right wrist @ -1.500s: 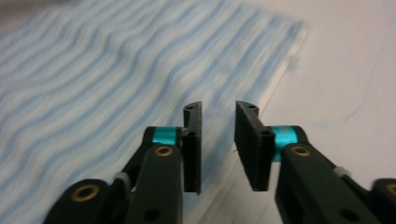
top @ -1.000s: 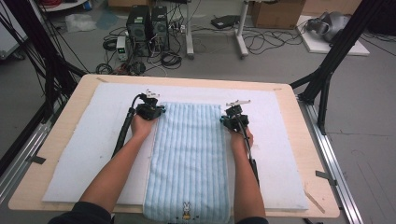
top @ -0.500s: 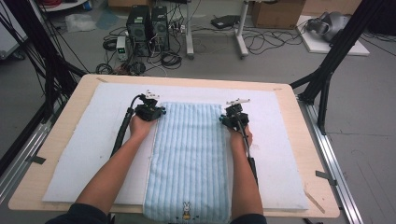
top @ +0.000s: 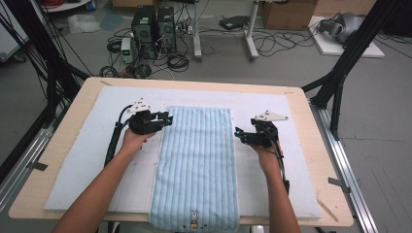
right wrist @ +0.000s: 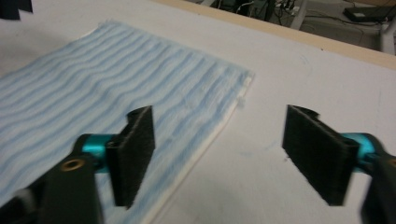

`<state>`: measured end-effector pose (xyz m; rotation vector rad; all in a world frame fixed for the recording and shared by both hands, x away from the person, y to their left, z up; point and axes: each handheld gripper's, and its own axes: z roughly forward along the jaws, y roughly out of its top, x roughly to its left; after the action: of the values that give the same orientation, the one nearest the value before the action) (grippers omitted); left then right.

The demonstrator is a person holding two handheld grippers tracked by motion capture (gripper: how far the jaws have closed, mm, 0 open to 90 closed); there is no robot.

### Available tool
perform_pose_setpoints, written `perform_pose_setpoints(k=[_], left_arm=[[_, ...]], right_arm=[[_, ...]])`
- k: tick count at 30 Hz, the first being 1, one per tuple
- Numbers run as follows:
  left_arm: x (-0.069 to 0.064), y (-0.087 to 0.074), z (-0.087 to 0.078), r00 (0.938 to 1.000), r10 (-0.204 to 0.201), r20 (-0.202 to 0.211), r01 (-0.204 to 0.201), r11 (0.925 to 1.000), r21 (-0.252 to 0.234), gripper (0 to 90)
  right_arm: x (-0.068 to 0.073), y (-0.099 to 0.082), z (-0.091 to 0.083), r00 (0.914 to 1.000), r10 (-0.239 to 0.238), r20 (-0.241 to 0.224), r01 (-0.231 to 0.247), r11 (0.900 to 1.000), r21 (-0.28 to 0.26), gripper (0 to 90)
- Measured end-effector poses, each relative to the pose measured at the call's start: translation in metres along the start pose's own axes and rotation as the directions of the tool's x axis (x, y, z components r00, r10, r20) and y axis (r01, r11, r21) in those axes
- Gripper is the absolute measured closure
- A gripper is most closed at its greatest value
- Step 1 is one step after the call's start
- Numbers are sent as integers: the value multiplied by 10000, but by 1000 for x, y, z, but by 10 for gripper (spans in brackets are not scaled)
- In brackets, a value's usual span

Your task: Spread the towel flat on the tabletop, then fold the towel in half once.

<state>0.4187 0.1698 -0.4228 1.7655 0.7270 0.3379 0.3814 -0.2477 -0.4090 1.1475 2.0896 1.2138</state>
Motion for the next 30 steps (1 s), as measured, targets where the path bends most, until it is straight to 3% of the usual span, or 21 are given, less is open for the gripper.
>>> perform_pose_setpoints(k=[2,6,8,9,15,21,25,30], left_arm=[[-8,-1,-7,9993,363,33,-363,9993,-78,603],[-18,-3,-17,9994,58,-343,-61,10000,-66,313],[-23,-4,-22,9990,56,-448,-70,9995,-316,220],[-25,-5,-26,9986,34,-535,-56,9992,-404,185],[-25,-9,-43,9971,-206,-735,142,9961,-874,174],[-22,-12,-48,9905,-567,-1253,507,9975,-500,175],[-18,-10,-46,9885,-699,-1340,652,9971,-387,181],[-13,-3,-43,9856,-854,-1458,794,9958,-465,179]], right_arm=[[3,-4,-12,9997,-230,24,230,9997,-69,175],[8,-12,-28,9981,-589,-202,586,9982,-159,118],[10,-15,-33,9959,-875,-210,869,9958,-272,116],[11,-17,-34,9964,-798,-281,789,9963,-332,115],[14,-18,-36,9960,-807,-381,790,9959,-450,115],[12,-18,-38,9975,-467,-535,443,9980,-461,115],[13,-17,-40,9970,-500,-592,463,9970,-628,114],[12,-18,-36,9973,-387,-629,364,9987,-368,114]])
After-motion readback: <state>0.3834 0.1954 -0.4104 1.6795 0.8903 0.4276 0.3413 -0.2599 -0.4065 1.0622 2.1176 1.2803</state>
